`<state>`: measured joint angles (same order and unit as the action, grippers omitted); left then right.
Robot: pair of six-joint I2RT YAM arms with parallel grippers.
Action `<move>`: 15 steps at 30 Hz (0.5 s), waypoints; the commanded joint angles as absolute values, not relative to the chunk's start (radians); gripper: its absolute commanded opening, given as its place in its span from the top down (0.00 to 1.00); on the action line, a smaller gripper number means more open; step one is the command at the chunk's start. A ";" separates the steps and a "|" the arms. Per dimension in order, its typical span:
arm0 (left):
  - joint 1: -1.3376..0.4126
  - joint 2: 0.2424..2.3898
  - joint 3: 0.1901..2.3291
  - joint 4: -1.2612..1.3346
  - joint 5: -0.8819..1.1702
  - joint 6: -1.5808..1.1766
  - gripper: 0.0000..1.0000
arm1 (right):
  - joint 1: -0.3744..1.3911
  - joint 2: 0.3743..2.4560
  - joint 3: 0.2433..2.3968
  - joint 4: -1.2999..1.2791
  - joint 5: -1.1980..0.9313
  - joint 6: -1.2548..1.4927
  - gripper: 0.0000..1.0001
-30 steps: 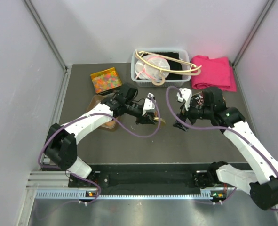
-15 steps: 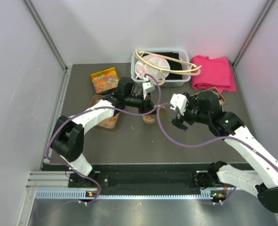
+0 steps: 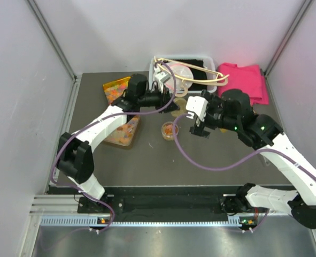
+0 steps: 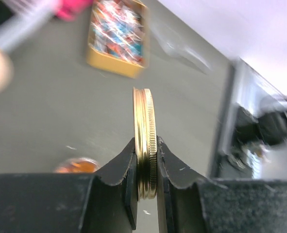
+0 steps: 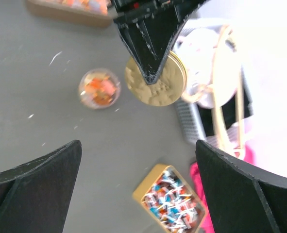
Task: Pack the candies
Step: Pick up the bottle lid at the center of the board.
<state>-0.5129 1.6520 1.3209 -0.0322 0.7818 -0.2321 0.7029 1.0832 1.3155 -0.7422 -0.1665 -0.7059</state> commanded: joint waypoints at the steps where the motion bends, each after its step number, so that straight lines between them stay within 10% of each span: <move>1: -0.518 1.654 1.476 -0.207 0.499 -0.079 1.00 | 0.727 1.126 1.463 -0.785 -0.094 -0.719 0.01; 15: -0.522 1.674 1.737 -0.408 0.408 -0.076 1.00 | 0.733 1.164 1.466 -0.670 -0.015 -0.724 0.01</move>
<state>-0.5194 1.7252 1.7153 -0.3992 0.3634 -0.0383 0.7223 1.1732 1.4643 -0.7357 -0.0395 -0.7200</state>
